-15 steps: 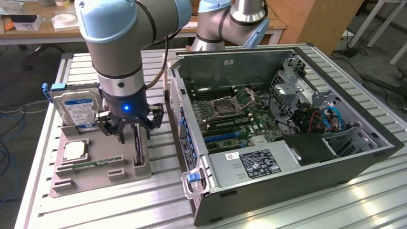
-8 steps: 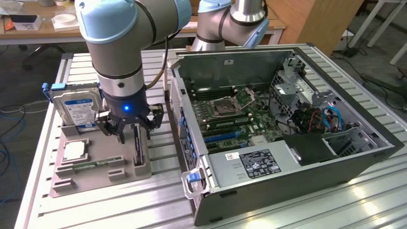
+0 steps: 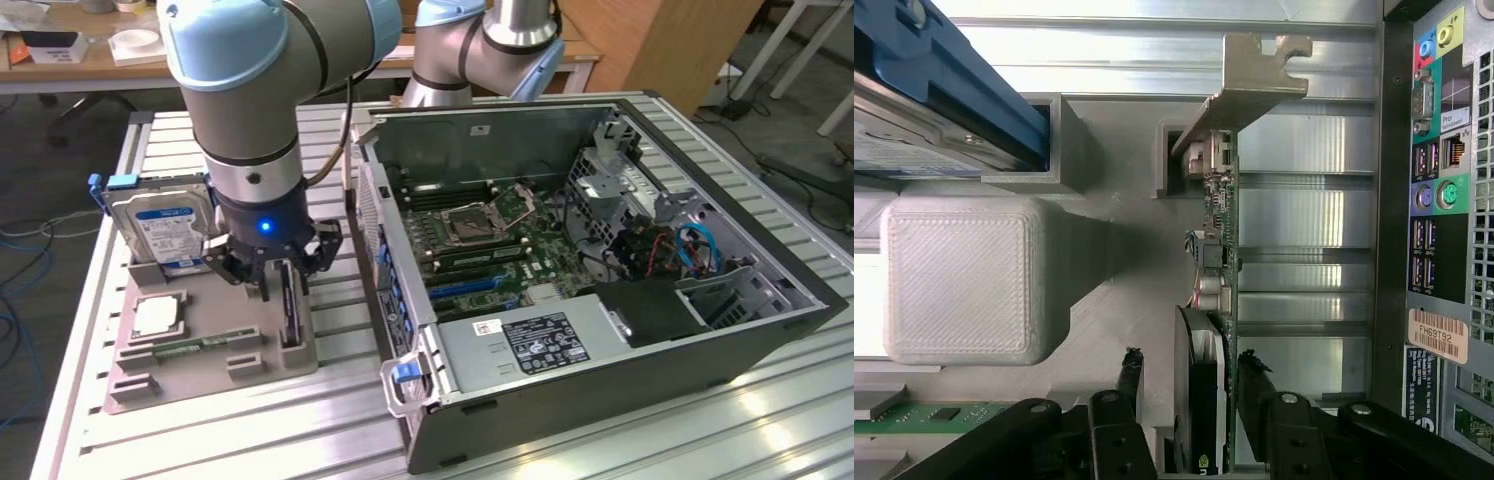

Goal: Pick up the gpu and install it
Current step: 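Pick up the gpu and move the gpu toward the slot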

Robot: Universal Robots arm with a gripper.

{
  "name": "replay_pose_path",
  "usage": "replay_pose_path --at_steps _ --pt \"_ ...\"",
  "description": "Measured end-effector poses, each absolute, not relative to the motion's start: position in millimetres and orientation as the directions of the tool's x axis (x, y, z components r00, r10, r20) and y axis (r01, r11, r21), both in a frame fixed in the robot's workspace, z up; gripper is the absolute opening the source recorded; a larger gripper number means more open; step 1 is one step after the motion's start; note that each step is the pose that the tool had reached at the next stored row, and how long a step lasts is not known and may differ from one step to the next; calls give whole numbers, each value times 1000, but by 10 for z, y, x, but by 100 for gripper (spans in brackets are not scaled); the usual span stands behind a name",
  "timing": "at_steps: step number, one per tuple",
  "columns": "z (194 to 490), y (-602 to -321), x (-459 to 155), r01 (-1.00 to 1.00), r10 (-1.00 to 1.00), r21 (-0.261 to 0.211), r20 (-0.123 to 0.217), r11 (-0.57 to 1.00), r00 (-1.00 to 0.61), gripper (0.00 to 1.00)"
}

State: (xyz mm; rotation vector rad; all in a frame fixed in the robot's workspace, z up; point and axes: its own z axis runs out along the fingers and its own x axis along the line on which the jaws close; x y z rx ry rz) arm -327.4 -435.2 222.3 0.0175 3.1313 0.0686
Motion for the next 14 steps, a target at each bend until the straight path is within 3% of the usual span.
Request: replay_pose_path --at_steps 6,7,14 --pt "2223 -4352 -3274 11 11 44 -9 999 -1000 48" --pt "2223 -4352 -3274 11 11 44 -9 999 -1000 42" --pt "2223 -4352 -3274 11 11 44 -9 999 -1000 40"
